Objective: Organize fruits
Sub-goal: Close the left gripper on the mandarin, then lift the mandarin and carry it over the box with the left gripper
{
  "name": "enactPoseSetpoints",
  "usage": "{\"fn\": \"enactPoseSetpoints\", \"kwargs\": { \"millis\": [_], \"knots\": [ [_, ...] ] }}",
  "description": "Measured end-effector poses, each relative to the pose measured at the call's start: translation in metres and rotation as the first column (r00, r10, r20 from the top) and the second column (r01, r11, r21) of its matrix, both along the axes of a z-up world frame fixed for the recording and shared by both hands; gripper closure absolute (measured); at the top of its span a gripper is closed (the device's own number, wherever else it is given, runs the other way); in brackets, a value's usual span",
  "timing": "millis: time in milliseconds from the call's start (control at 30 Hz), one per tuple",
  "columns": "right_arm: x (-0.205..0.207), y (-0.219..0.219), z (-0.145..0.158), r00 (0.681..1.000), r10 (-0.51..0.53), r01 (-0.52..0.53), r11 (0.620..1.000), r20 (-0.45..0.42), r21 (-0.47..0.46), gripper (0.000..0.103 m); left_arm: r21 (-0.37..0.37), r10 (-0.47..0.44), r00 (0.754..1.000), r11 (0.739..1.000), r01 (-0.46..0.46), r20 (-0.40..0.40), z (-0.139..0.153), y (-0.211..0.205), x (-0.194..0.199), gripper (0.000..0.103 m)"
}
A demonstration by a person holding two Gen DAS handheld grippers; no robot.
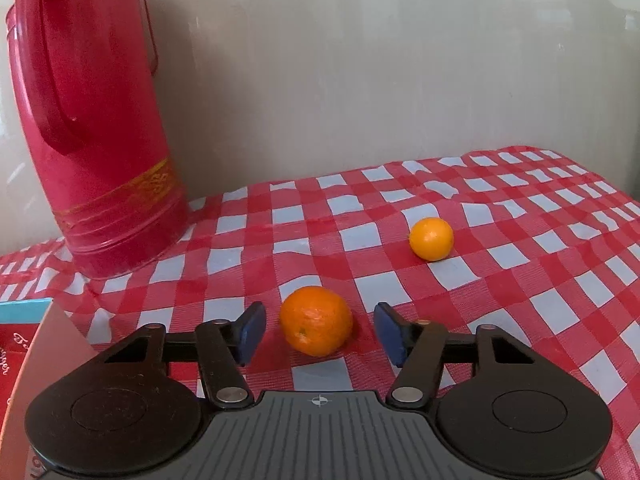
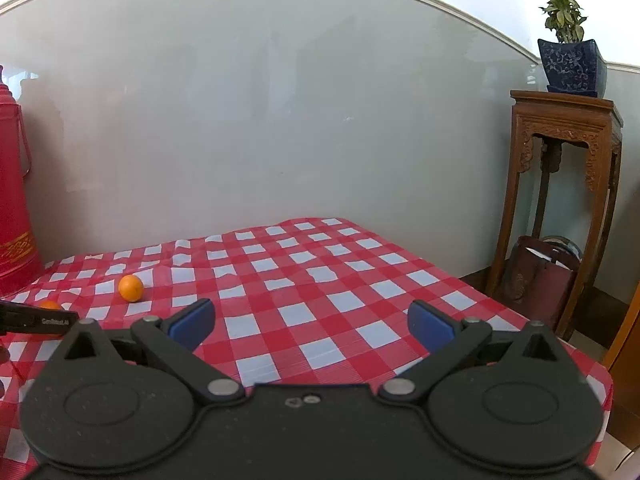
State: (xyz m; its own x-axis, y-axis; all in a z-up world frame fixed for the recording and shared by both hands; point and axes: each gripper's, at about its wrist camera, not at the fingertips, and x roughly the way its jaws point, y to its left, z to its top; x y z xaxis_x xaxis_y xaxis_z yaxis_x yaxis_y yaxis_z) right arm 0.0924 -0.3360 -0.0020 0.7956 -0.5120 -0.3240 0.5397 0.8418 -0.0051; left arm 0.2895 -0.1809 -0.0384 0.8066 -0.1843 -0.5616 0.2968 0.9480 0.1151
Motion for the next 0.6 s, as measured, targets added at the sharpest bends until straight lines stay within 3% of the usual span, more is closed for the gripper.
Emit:
{"fn": "enactPoseSetpoints", "kwargs": {
  "millis": [600],
  "knots": [
    [0.0064, 0.0046, -0.0014, 1.000, 0.026, -0.026, 1.000, -0.014, 0.005, 0.006, -0.001, -0.011, 1.000, 1.000, 0.011, 0.003, -0.0011, -0.0001, 0.0012, 0.062]
  ]
}}
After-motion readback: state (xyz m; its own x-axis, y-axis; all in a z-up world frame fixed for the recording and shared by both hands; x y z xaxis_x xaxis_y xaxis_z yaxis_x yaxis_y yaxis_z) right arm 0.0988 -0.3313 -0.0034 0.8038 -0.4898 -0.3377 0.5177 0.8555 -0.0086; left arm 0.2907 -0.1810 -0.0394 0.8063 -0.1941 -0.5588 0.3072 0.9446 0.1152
